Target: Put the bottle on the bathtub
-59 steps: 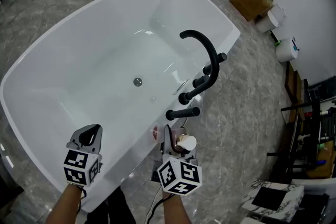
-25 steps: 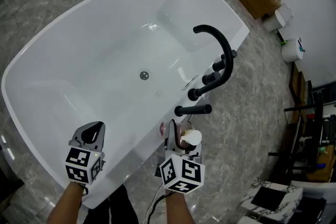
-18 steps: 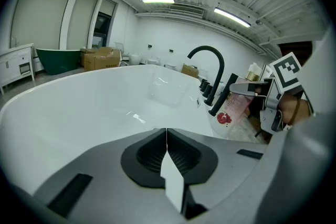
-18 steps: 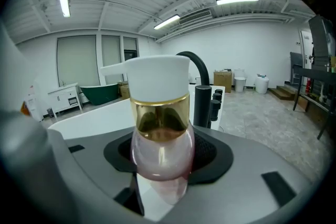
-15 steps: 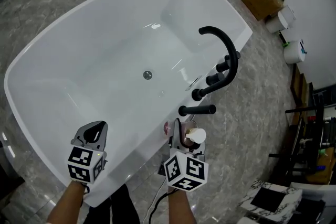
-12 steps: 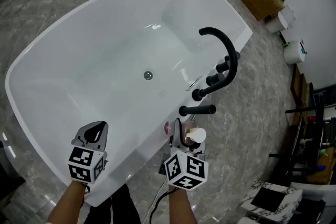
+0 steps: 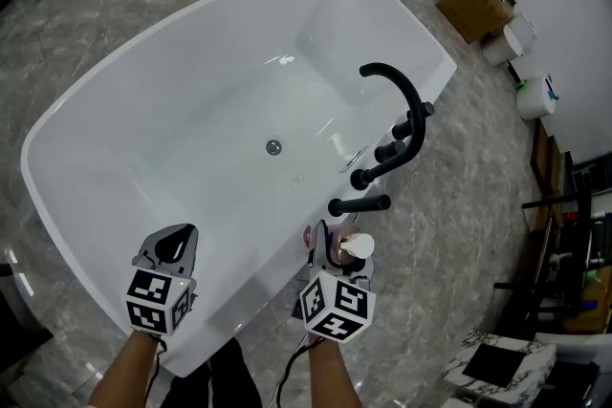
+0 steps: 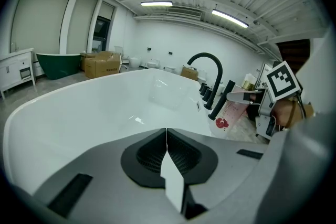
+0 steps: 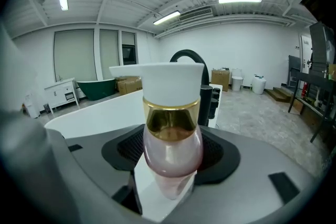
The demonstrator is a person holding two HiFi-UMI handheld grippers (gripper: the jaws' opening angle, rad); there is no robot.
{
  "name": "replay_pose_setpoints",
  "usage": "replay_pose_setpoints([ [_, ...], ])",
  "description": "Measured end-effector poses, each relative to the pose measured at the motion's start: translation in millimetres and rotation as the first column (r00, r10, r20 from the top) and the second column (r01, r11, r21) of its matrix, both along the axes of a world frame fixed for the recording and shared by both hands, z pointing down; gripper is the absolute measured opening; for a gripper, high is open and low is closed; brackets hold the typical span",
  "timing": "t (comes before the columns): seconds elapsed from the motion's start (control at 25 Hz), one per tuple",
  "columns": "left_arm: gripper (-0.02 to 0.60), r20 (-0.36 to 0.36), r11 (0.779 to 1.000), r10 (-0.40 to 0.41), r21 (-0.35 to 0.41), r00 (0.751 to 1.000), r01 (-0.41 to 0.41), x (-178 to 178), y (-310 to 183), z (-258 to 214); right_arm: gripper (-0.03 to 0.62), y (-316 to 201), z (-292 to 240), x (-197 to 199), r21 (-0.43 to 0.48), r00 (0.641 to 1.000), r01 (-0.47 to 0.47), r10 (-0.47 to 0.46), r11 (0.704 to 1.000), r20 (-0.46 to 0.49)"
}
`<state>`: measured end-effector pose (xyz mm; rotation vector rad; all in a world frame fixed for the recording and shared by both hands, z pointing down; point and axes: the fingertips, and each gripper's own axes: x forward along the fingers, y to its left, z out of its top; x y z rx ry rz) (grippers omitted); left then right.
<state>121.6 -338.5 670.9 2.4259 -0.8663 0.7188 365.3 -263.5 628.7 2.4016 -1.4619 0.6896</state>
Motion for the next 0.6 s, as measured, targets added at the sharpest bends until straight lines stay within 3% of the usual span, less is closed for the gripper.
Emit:
replay_pose_setpoints([
  [0.6,0.017,0.019,1.0,-0.023,0.008,1.0,0.023,-36,5,-27,0.291,25,-12,-2,-0.015,0.997,-0.064,0.065,0.998,0.034],
])
